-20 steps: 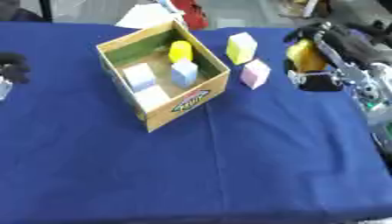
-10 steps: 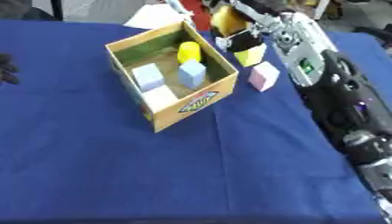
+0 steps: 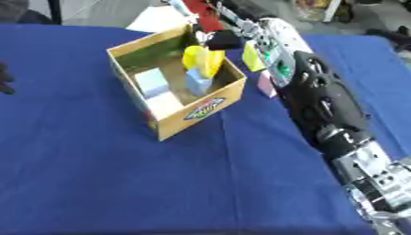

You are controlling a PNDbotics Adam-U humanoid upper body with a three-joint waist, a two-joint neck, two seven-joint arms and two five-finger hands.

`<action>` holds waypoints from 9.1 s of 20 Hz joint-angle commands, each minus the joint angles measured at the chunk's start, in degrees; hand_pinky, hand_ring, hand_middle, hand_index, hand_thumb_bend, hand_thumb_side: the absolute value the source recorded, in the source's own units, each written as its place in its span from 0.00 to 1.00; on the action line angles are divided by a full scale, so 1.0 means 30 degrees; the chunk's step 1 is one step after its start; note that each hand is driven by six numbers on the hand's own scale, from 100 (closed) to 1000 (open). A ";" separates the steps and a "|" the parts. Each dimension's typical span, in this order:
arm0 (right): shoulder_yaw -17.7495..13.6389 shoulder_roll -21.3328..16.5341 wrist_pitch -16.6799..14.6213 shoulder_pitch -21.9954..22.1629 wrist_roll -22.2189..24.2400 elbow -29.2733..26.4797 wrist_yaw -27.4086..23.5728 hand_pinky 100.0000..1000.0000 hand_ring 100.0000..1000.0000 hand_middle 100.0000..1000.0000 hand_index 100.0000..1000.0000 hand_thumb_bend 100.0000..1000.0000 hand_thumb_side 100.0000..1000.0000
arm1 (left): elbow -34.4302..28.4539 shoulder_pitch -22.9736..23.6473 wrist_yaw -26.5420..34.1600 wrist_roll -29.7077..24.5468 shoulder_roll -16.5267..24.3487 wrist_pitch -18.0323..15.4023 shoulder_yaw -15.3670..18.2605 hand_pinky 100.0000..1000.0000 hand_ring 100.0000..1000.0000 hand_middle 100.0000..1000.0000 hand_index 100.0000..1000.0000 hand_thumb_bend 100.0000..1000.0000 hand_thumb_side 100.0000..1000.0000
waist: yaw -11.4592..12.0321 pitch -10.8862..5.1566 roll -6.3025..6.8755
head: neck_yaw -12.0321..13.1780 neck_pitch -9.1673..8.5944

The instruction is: Pick up objects on the table and place them in the box.

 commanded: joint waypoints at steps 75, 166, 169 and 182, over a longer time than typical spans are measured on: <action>-0.1012 0.1784 -0.0221 -0.2306 0.1302 0.3777 0.1880 0.87 0.93 0.95 1.00 0.03 0.62 | -0.0004 -0.0354 0.0373 -0.0412 -0.1458 0.0056 -0.0253 0.70 0.55 0.57 0.76 0.00 0.68 | 0.1790 0.0206 -0.0222 | -0.1651 -0.1104; -0.2178 -0.3459 -0.0435 -0.0453 0.0414 0.0726 0.3289 0.29 0.44 0.58 0.82 0.00 0.00 | 0.0218 0.0105 0.0130 -0.0139 -0.1174 0.0041 0.0105 0.71 0.54 0.56 0.76 0.00 0.68 | 0.0986 0.0518 -0.0329 | -0.1664 -0.1335; -0.2051 -0.3097 -0.0097 -0.0620 0.1248 0.0719 0.3569 0.72 0.82 0.93 1.00 0.04 0.24 | 0.0210 0.0070 0.0141 -0.0173 -0.1172 0.0028 0.0081 0.71 0.54 0.56 0.76 0.00 0.68 | 0.1118 0.0514 -0.0288 | -0.1897 -0.1388; -0.3912 -0.3276 0.4638 -0.0836 0.2323 0.5605 0.3781 0.99 1.00 1.00 1.00 0.18 0.43 | 0.0252 0.0027 0.0093 -0.0199 -0.1102 0.0031 0.0099 0.71 0.54 0.56 0.76 0.00 0.69 | 0.1121 0.0730 -0.0275 | -0.2158 -0.1425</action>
